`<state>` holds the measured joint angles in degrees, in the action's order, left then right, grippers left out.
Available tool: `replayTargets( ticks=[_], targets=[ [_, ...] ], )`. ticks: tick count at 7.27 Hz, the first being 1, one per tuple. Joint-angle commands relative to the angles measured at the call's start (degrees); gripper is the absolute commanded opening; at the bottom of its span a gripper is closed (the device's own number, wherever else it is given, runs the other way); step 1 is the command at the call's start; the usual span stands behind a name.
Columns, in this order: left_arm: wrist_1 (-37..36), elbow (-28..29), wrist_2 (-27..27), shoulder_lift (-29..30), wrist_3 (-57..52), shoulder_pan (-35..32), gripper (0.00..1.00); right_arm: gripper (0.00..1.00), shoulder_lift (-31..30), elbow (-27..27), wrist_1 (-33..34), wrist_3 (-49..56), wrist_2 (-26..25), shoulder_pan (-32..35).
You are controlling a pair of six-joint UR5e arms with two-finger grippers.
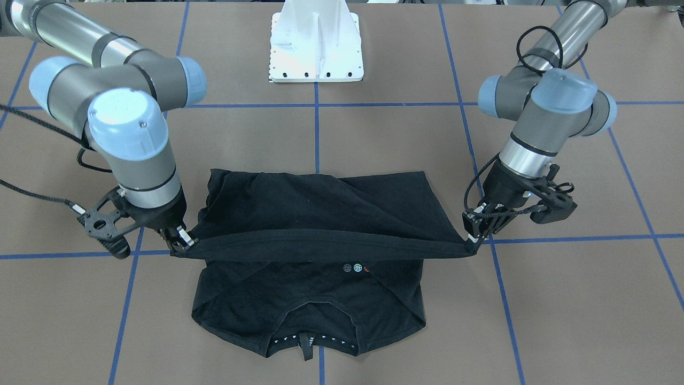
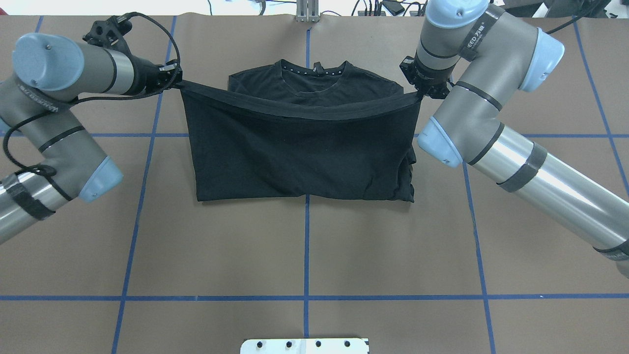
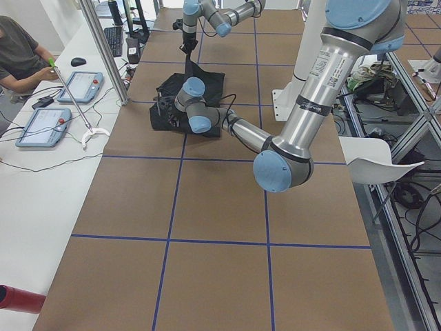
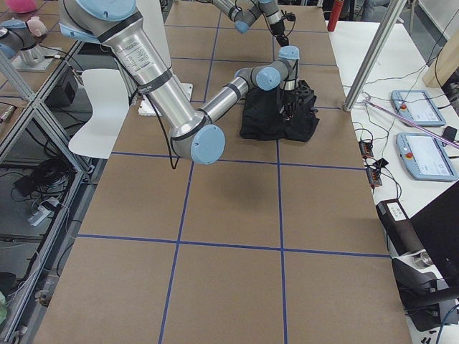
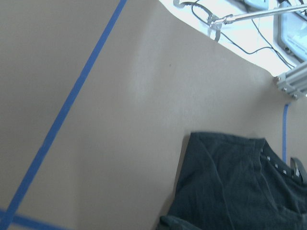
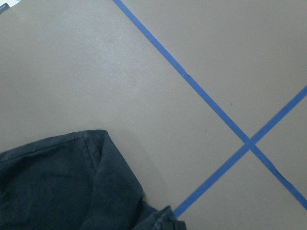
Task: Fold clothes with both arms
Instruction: 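Lower the hem onto the shirt and open both grippers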
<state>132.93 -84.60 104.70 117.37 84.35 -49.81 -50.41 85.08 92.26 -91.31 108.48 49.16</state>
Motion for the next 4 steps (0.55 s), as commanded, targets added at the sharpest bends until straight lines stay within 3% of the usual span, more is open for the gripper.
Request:
replayTargets(
  ticks=[1, 2, 3, 4],
  targets=[
    [6.3, 12.6, -0.5, 5.8, -0.4, -0.3, 0.03, 0.00, 2.9, -8.8, -5.1, 0.2, -0.2, 0.1],
    [11.0, 17.3, -2.8, 6.7, -0.4, -0.4, 0.30, 0.35, 6.1, -14.4, -5.9, 0.3, -0.5, 0.1],
    [12.9, 19.7, -4.1, 7.4, -0.5, -1.2, 0.64, 0.89, 6.1, -16.7, -11.4, 0.1, -0.6, 0.5],
    [13.4, 19.6, -4.0, 7.7, -1.2, -1.5, 1.00, 1.00, 6.5, -16.8, -12.2, 0.0, -0.5, 1.1]
  ],
)
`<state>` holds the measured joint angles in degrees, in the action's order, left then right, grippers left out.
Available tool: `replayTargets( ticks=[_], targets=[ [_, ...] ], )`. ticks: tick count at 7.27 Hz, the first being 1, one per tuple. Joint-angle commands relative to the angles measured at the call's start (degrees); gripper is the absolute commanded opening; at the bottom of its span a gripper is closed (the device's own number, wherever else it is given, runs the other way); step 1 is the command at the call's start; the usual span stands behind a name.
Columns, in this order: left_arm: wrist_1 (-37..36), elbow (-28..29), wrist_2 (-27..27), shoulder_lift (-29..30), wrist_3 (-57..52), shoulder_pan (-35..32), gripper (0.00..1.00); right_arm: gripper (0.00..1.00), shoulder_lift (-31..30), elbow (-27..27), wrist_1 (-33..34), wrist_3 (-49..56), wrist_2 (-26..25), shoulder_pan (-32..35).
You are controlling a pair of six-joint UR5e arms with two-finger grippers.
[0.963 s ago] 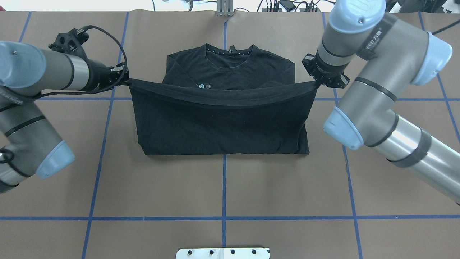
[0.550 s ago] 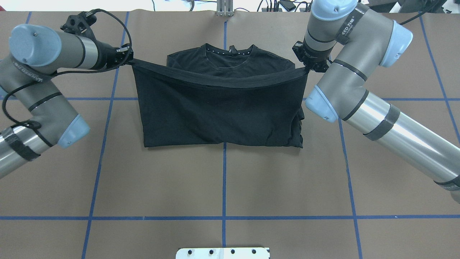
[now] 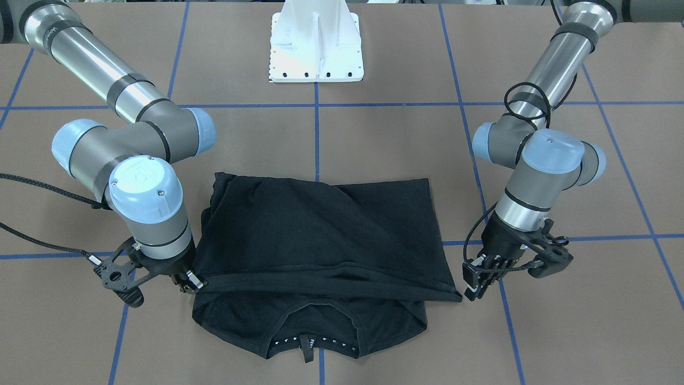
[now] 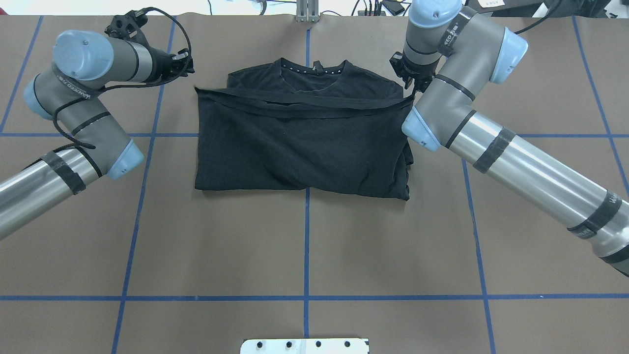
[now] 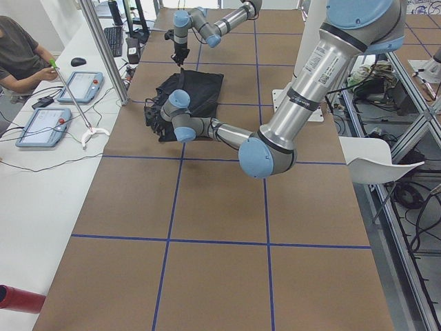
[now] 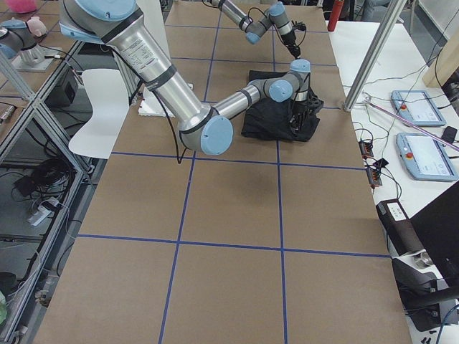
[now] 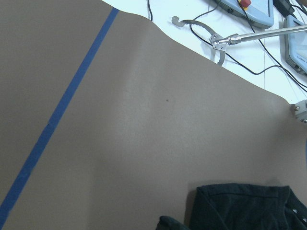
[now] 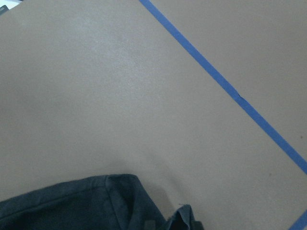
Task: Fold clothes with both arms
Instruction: 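Move the right gripper to the folded edge nearest it and grasp it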
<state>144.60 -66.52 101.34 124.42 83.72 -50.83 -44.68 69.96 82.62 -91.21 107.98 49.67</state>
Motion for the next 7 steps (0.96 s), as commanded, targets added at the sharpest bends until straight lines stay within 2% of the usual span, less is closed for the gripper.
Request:
replayTargets(
  ticks=[1, 2, 4, 5, 6, 7],
  targets=[
    [1.7, 1.2, -0.4, 0.8, -1.7, -1.1, 1.00, 1.00, 0.7, -0.9, -2.6, -0.4, 0.6, 1.0],
    [1.4, -0.5, 0.0, 0.6, -1.8, -1.3, 1.00, 1.00, -1.3, 4.6, -1.7, -1.1, 0.6, 1.0],
    [0.9, -5.3, 2.5, -2.3, -1.5, -1.6, 1.00, 1.00, -15.2, 21.9, -2.3, -7.7, 0.7, -2.0],
    [0.6, -8.3, 2.5, -4.6, -1.5, -1.6, 1.00, 1.00, -18.5, 27.3, -2.4, -14.8, 0.2, -3.9],
    [0.7, -8.5, 2.5, -4.7, -1.2, -1.5, 1.00, 1.00, -19.0, 28.4, -3.7, -20.4, -1.7, -6.6],
    [0.7, -8.8, 2.5, -4.7, -1.1, -1.5, 1.00, 1.00, -22.0, 29.2, -7.5, -25.2, -3.2, -9.6]
  ],
)
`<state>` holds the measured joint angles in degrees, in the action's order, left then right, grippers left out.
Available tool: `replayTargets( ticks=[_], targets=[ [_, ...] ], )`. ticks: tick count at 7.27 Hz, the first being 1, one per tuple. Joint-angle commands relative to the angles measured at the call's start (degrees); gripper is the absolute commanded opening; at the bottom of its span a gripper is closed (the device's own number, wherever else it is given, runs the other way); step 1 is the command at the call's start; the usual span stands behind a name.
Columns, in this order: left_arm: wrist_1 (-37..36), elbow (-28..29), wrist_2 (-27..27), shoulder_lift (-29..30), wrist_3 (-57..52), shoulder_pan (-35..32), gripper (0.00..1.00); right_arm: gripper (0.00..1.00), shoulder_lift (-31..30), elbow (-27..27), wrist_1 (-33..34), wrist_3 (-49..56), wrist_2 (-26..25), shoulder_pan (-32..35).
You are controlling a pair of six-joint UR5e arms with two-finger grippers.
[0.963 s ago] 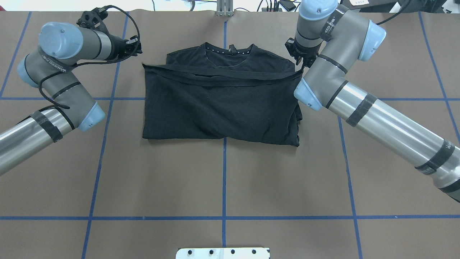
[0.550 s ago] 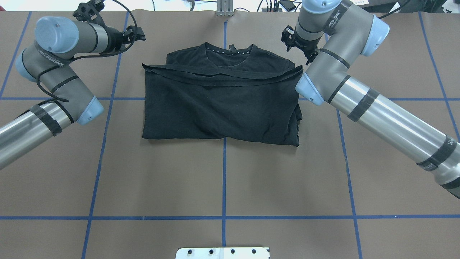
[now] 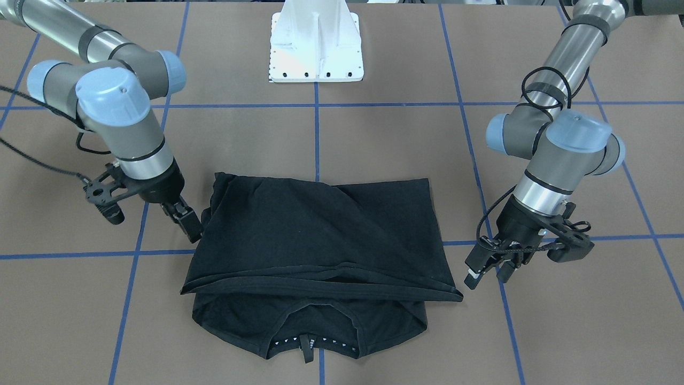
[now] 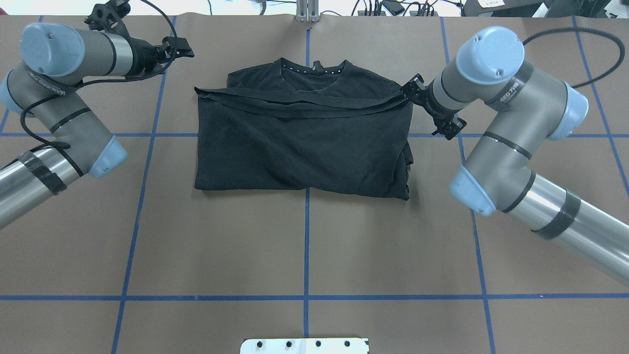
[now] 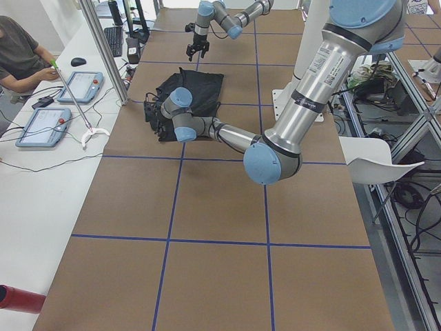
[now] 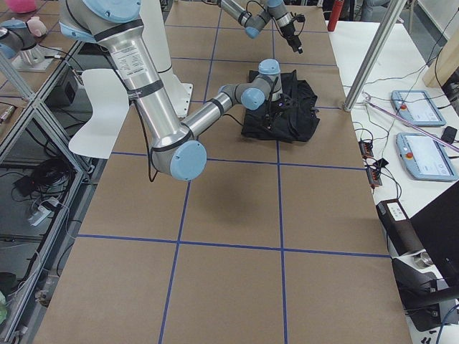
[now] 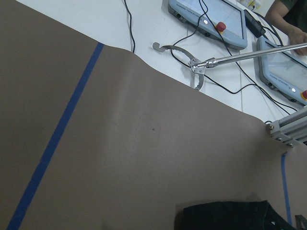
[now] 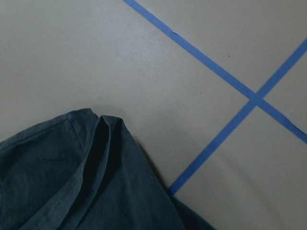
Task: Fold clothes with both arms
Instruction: 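Move the right gripper to the folded edge nearest it and grasp it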
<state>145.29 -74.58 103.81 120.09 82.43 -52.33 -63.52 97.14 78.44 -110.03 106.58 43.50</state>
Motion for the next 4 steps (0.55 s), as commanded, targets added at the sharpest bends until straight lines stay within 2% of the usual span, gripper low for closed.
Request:
replayTargets(
  ticks=[1, 2, 4],
  targets=[
    [0.0, -0.7, 0.0, -0.4, 0.4, 0.0, 1.00, 0.99, -10.2, 6.8, -7.4, -7.8, -4.3, -7.2],
    [0.0, -0.5, -0.1, -0.5, 0.4, 0.1, 1.00, 0.98, -12.9, 8.2, -10.1, -8.1, -4.3, -8.3],
    [-0.4, -0.7, -0.2, -0.4, 0.4, 0.1, 1.00, 0.92, -13.1, 8.7, -10.2, -8.5, -7.0, -12.6]
  ],
)
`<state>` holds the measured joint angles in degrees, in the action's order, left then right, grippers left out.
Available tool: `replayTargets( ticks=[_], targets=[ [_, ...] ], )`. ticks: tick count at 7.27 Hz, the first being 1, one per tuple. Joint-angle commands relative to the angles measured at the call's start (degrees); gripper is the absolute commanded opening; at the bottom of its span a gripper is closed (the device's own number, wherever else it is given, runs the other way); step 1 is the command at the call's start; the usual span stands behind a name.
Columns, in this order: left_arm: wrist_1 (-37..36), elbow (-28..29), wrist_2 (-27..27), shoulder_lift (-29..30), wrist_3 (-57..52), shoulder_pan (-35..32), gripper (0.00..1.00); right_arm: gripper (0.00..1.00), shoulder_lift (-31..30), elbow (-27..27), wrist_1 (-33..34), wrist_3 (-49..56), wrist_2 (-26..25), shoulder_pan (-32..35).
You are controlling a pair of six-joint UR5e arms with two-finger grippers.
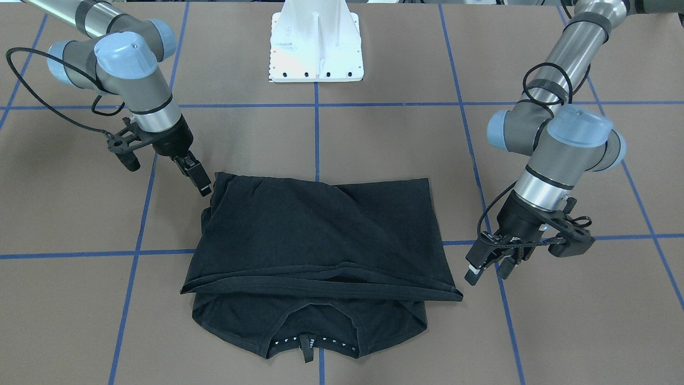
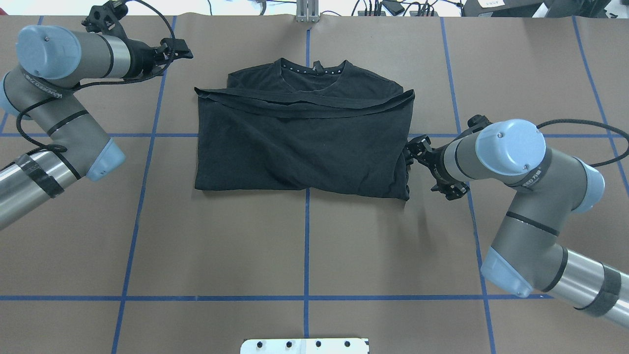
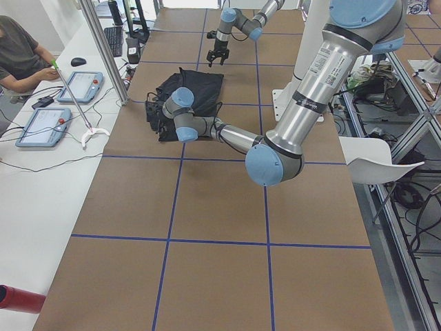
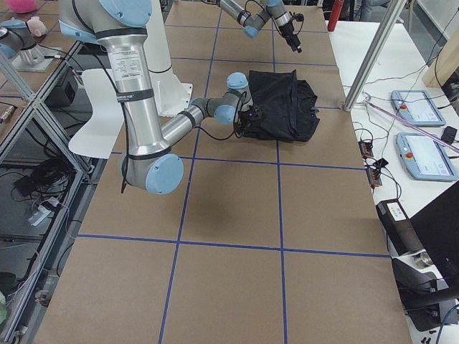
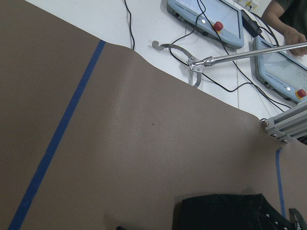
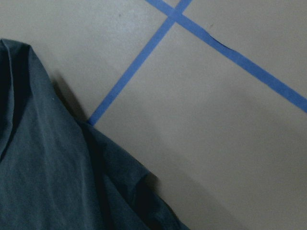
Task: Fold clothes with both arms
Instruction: 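Move the right gripper to the folded edge nearest it and grasp it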
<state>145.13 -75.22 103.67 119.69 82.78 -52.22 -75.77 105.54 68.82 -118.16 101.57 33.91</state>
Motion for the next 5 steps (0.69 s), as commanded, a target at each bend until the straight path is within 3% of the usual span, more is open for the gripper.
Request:
replayTargets(
  ticks=[1, 3, 5],
  targets=[
    [-0.3, 0.0, -0.1, 0.0, 0.0, 0.0, 1.00, 0.90, -0.4, 0.3, -0.6, -0.4, -3.5, -4.9],
    [-0.3, 0.0, -0.1, -0.1, 0.0, 0.0, 1.00, 0.84, -0.6, 0.3, -0.6, -0.4, -3.7, -6.3],
    [-0.3, -0.2, -0.4, -0.9, 0.0, -0.1, 1.00, 0.61, -0.4, 0.1, -0.6, -0.4, -3.7, -7.0]
  ],
)
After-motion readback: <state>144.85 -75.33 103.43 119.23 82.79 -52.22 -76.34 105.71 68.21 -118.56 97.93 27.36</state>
